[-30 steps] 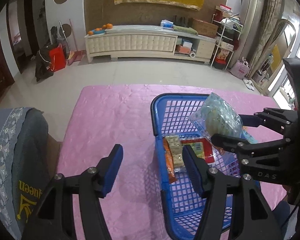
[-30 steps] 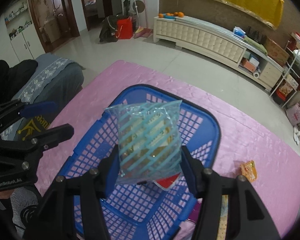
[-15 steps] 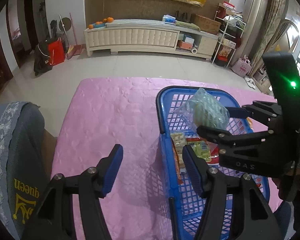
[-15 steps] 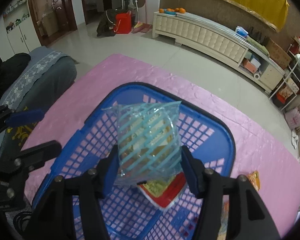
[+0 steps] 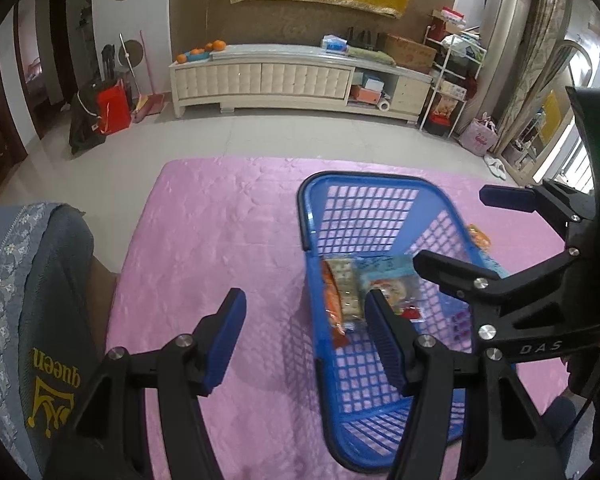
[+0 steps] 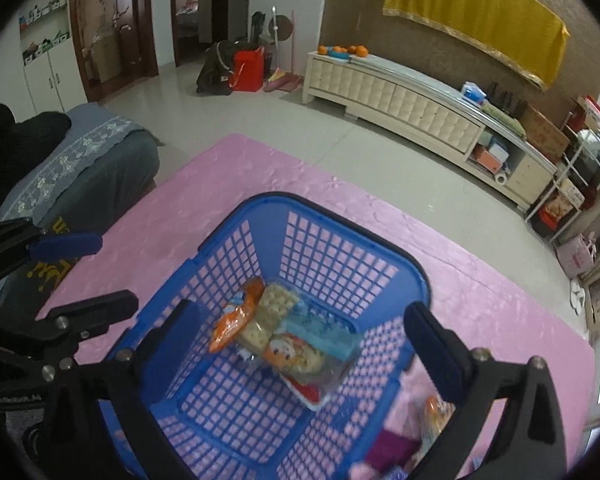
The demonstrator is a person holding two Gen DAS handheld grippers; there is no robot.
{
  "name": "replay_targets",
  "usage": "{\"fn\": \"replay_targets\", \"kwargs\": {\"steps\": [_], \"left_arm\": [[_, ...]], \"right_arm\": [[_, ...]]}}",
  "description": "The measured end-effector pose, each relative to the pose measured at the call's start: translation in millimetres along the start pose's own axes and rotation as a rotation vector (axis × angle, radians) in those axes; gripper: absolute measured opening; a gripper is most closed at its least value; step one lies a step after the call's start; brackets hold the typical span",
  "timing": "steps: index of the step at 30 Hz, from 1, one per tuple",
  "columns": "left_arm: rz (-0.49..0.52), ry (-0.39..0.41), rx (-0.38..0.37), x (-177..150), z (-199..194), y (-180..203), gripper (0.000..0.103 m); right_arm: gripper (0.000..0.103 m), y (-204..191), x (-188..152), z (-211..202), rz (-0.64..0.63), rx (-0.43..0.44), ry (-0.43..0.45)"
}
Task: Organize snacks
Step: 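Move both open tools back over the remaining snack pile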
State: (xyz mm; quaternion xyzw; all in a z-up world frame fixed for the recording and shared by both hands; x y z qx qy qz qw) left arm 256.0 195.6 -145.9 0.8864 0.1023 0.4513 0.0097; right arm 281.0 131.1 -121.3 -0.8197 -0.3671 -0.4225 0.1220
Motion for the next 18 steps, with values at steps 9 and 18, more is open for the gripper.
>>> {"fn": "replay_targets", "kwargs": {"steps": [9, 18], "left_arm": [[0.033, 0.049, -0.037, 7, -51, 32, 0.059], [0.078, 0.081, -0.067, 9, -87, 66, 0.062]], "right_arm": [[0.103, 14, -7, -64, 0.056, -0.046, 0.016], [0.103, 21, -24, -119, 0.098, -0.079, 0.041]]}}
Point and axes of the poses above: each gripper's, at about its wrist camera, not at the fingertips, and z roughly the way its jaws point, y to its right, x to its top, the point moved 10 cm from there along z, roughly the way its jaws point, and after that the axes turned 15 degrees about y, right-handed, at the moved point
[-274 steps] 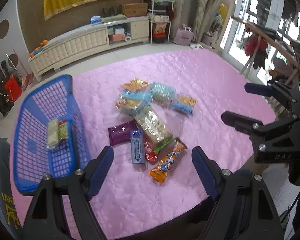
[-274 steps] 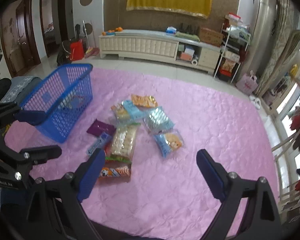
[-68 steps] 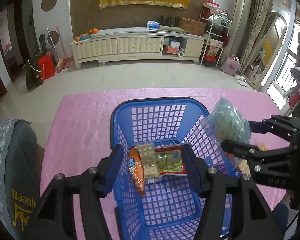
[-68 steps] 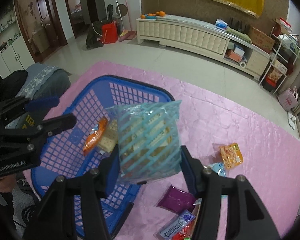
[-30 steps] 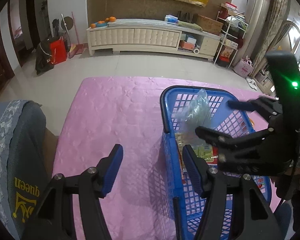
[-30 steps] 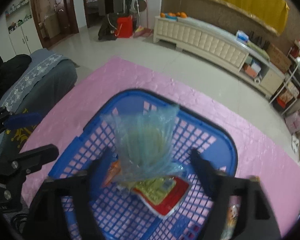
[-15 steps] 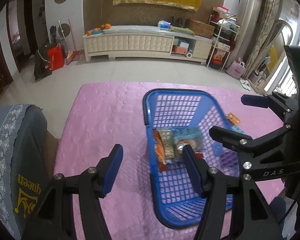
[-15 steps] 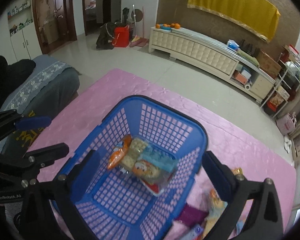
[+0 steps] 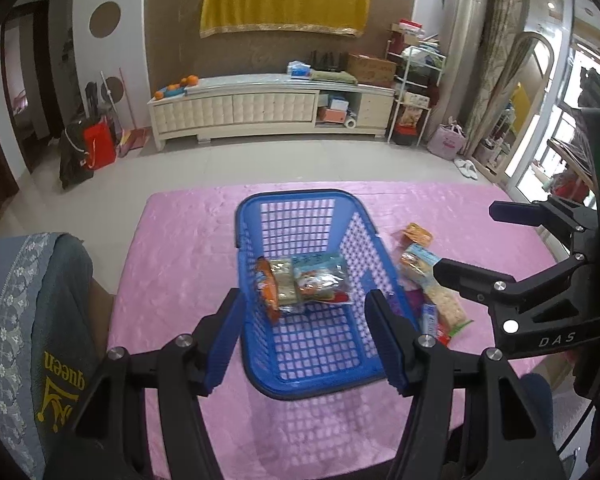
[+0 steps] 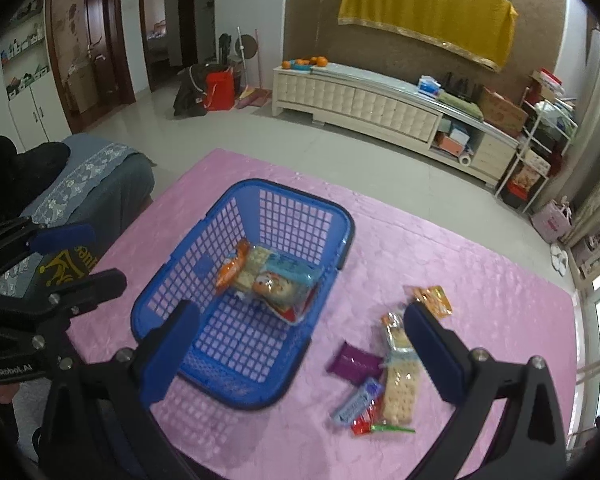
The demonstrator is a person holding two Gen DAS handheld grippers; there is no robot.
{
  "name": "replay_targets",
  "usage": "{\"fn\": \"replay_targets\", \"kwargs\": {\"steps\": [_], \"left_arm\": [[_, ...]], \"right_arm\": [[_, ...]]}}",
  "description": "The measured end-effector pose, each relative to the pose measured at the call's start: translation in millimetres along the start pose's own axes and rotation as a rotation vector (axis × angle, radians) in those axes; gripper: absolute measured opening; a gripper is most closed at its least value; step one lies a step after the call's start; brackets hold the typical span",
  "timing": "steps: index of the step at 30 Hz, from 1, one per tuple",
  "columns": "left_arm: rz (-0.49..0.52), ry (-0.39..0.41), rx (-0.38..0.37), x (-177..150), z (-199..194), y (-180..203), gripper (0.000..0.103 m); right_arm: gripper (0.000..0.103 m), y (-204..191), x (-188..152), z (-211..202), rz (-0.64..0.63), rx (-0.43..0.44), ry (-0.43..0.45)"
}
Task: Organize snacks
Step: 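Move both open tools back over the remaining snack pile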
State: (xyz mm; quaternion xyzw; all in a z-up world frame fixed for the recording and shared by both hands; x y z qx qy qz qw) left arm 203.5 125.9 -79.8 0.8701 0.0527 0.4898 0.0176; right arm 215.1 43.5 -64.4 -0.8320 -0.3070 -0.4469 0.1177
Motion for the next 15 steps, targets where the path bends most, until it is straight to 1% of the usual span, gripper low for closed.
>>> {"fn": "replay_targets", "kwargs": {"steps": [4, 5, 6, 14, 15], "left_arm": [[0.031, 0.015, -0.023, -1, -10, 25, 0.065], [0.035, 0.018, -0.027, -1, -11, 29, 0.069], [0.042, 0.023, -0.033, 0, -13, 35, 0.071], [0.074, 0.031, -0.074, -6, -19, 79, 0.072], [0.073, 0.034, -0.081, -6, -19, 84, 0.075]], "right_arm": [[0.103, 8, -7, -23, 0.009, -0.016, 0.012], [0.103, 11, -10, -27, 0.011, -0.020, 0.013], [0.103, 14, -11, -30, 0.015, -0.024, 0.014], [0.103, 42, -31, -66, 0.055, -0.065, 0.024], [0.103, 45, -33, -69, 0.057, -0.070, 0.024]]}}
Point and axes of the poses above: each gripper's, at about its wrist camera, not at the fingertips, and z roughly the way its jaws point, y to its right, x to its top, the point moved 10 cm from there along z, roughly the way its jaws point, and after that the axes turned 15 degrees about y, right-handed, at the moved point
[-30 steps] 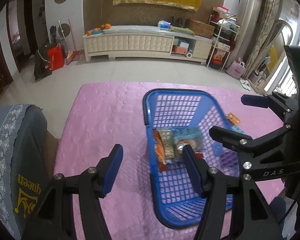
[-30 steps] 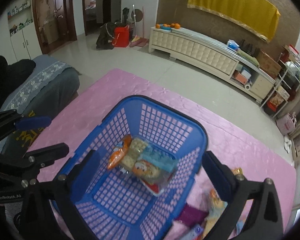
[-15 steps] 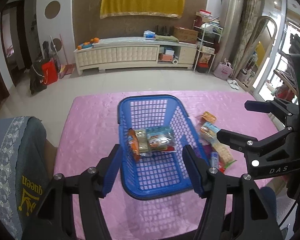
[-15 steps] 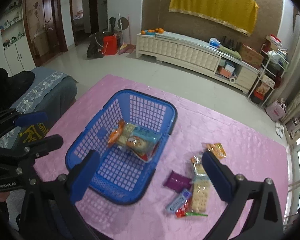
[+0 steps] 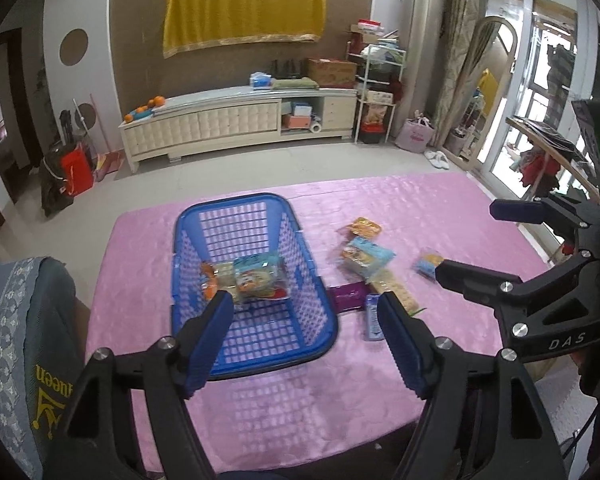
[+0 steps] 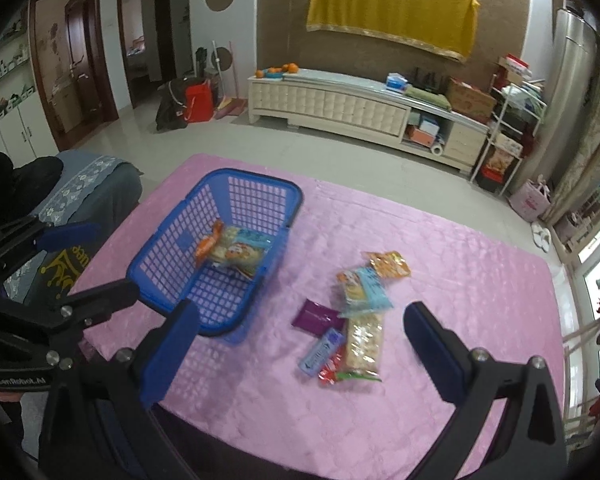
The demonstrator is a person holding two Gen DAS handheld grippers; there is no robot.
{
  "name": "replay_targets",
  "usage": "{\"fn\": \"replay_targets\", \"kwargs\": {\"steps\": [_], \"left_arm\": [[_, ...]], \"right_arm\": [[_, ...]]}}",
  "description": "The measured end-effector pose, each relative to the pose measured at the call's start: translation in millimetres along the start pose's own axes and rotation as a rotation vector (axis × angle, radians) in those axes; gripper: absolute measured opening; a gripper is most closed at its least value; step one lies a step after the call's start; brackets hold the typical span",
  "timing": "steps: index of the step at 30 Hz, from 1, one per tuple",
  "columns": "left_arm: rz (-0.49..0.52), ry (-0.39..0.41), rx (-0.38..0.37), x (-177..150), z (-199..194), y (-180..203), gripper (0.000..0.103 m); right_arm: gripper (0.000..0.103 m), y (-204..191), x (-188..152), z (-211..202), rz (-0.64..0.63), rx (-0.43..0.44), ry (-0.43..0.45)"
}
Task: Organize snacks
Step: 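Move both open tools back over the remaining snack pile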
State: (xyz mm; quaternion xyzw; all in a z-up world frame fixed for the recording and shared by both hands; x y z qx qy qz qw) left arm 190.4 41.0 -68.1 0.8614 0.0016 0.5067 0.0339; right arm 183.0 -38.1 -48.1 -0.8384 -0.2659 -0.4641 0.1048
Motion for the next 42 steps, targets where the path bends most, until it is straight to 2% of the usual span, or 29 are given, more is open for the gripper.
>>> {"fn": "replay_targets", "kwargs": {"steps": [2, 10, 21, 35, 42], "left_arm": [[-0.005, 0.004, -0.014, -2, -1, 9, 0.078], [0.027, -0.018, -0.059, -10, 7, 52, 0.078], [0.038, -0.057, -0.091, -27, 25, 86, 0.078], [0.060, -0.139, -0.106, -49, 70, 118, 0.078], [0.053, -0.176, -0.126, -57, 99, 127, 0.078]], "right_arm": [[0.103, 8, -4, -7, 0.003, -0.009, 0.001], [0.103, 35, -25, -25, 0.038, -0.032, -0.004], [0.103, 70, -54, -34, 0.084, -0.048, -0.012], [0.103, 116, -98, -7, 0.149, -0.060, -0.092], [0.103, 136, -108, 8, 0.149, -0.073, -0.114]]}}
Point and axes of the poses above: each gripper's, at about its wrist camera, not at the fingertips, and z roughly the way its jaws point, y to its right, x to its top, the point moved 10 cm from there along z, roughly the way its jaws point, and after that the axes turned 15 degrees about y, right-handed, at the moved point
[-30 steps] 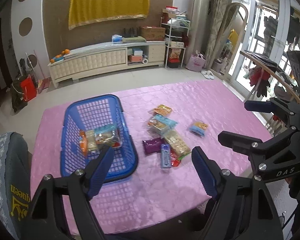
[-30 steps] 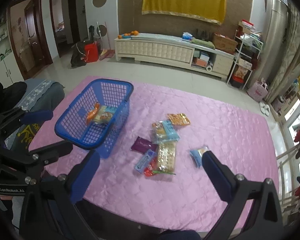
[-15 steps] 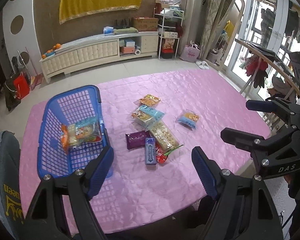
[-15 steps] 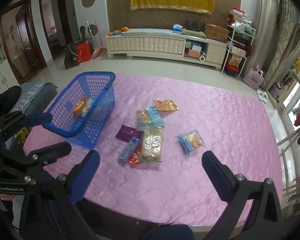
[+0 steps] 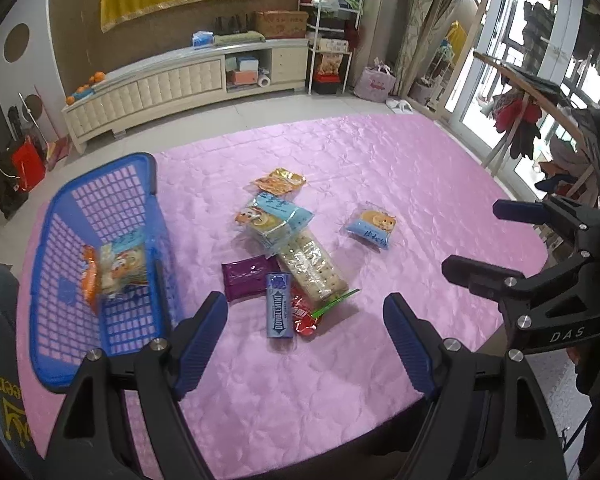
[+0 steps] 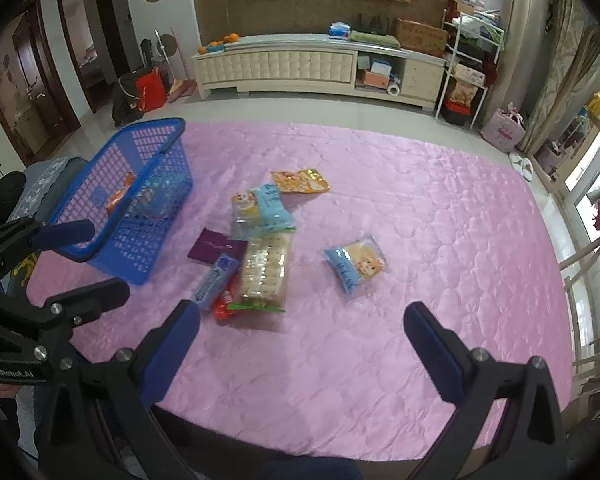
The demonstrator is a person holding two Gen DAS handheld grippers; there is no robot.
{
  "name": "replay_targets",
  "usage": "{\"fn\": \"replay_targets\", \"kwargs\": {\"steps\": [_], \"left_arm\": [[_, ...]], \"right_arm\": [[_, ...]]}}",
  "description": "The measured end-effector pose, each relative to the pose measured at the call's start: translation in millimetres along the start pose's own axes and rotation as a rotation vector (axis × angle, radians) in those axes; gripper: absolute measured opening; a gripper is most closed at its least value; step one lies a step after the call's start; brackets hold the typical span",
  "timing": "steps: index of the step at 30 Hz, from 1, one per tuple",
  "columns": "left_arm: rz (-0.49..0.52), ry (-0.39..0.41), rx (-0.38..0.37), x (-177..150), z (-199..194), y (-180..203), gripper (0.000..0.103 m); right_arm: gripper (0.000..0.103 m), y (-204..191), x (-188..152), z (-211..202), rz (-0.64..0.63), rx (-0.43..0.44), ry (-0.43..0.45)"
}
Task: Organize snacks
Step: 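Move both open tools back over the remaining snack pile, then grasp the Doublemint gum with the left tool while the right tool grasps the cake pack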
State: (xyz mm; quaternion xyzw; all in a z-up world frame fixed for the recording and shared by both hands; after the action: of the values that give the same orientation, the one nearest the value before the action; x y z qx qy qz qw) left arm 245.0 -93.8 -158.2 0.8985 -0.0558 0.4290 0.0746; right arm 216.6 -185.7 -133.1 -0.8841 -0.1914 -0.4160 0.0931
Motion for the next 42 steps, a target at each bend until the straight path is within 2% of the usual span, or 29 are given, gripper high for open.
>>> {"fn": "replay_targets", "kwargs": {"steps": [4, 11, 13, 15, 17, 19, 27, 33, 42], "left_arm": [[0.010, -0.047, -0.008, -13, 24, 0, 0.078], [0.100, -0.097, -0.024, -37, 68, 5, 0.076], [0.095, -0.111, -0.027, -45, 80, 3, 0.071], [0.092, -0.128, -0.021, -50, 92, -1, 0.057], [0.087, -0.148, -0.008, -55, 103, -6, 0.050], [0.057, -0.166, -0.005, -59, 114, -14, 0.049], [0.051, -0.218, 0.005, -73, 136, -28, 0.048], [0.053, -0.246, 0.012, -81, 148, -31, 0.030], [0.037, -0.241, 0.029, -84, 142, -33, 0.028]], "right_arm": [[0.103, 6, -9, 15, 0.003, -0.006, -0.020], [0.103, 16, -36, 51, 0.035, -0.029, -0.069], [0.103, 19, -42, 59, 0.048, -0.036, -0.076], [0.103, 22, -49, 69, 0.067, -0.037, -0.092], [0.103, 24, -54, 78, 0.066, -0.042, -0.106], [0.103, 25, -56, 85, 0.063, -0.048, -0.111], [0.103, 23, -65, 107, 0.085, -0.033, -0.129], [0.103, 17, -67, 114, 0.090, -0.023, -0.135], [0.103, 24, -67, 107, 0.097, -0.016, -0.131]]}}
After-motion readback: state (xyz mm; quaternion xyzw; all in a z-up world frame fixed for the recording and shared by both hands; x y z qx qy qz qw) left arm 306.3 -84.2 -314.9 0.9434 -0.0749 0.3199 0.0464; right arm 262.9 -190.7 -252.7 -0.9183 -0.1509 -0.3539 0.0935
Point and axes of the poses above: each gripper's, at about its wrist camera, not at the fingertips, and z roughly the way its jaws point, y to its right, x to its top, the point moved 10 cm from there along z, roughly the way its jaws point, and after that the axes turned 15 degrees about y, right-handed, at the moved point
